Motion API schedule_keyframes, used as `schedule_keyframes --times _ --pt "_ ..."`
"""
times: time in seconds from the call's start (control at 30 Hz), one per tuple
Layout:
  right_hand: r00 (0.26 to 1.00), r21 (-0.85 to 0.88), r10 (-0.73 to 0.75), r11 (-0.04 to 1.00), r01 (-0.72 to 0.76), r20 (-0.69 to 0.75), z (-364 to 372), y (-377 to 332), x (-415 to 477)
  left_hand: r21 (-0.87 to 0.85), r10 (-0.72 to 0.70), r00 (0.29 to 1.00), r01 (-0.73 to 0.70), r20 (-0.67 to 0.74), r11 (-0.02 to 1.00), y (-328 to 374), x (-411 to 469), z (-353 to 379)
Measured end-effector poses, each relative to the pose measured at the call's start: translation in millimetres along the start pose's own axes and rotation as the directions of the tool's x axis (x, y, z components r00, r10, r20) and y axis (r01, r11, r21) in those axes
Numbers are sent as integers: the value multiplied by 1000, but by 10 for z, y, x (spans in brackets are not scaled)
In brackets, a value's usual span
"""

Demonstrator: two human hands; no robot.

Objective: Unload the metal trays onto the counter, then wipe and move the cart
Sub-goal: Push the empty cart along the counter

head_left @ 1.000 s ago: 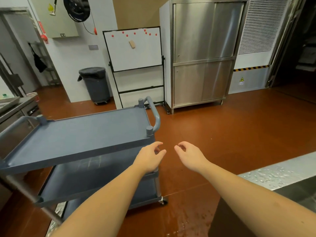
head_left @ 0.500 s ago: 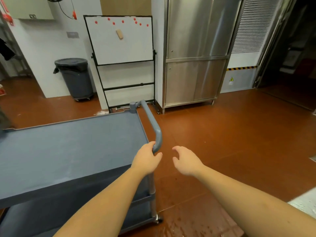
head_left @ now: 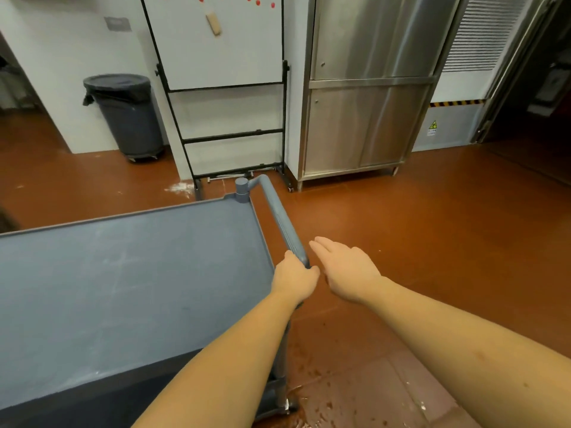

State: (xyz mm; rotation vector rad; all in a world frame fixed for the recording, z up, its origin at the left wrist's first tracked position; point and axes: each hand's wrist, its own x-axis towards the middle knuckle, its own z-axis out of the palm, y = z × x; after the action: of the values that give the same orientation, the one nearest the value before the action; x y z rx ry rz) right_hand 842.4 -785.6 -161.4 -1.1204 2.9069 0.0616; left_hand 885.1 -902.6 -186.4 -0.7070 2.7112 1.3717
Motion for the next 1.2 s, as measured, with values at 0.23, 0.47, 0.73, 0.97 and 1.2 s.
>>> schedule_keyframes --times 0.23,0.47,0.73,0.97,1.2 --pt "997 -87 -76 993 79 29 51 401 584 -111 -283 948 268 -148 957 95 468 411" --pt "965 -181 -263 948 263 25 103 339 1228 -50 -255 918 252 -303 967 -18 546 595" --pt "919 -399 -362 828 394 155 207 161 1688 -96 -252 931 235 -263 967 -97 576 590" --pt "923 -413 -354 825 385 152 212 140 1633 -135 -215 949 188 -229 973 -125 575 581" --pt "941 -404 -300 850 339 159 243 146 1424 -129 -173 968 150 -183 980 -130 385 616"
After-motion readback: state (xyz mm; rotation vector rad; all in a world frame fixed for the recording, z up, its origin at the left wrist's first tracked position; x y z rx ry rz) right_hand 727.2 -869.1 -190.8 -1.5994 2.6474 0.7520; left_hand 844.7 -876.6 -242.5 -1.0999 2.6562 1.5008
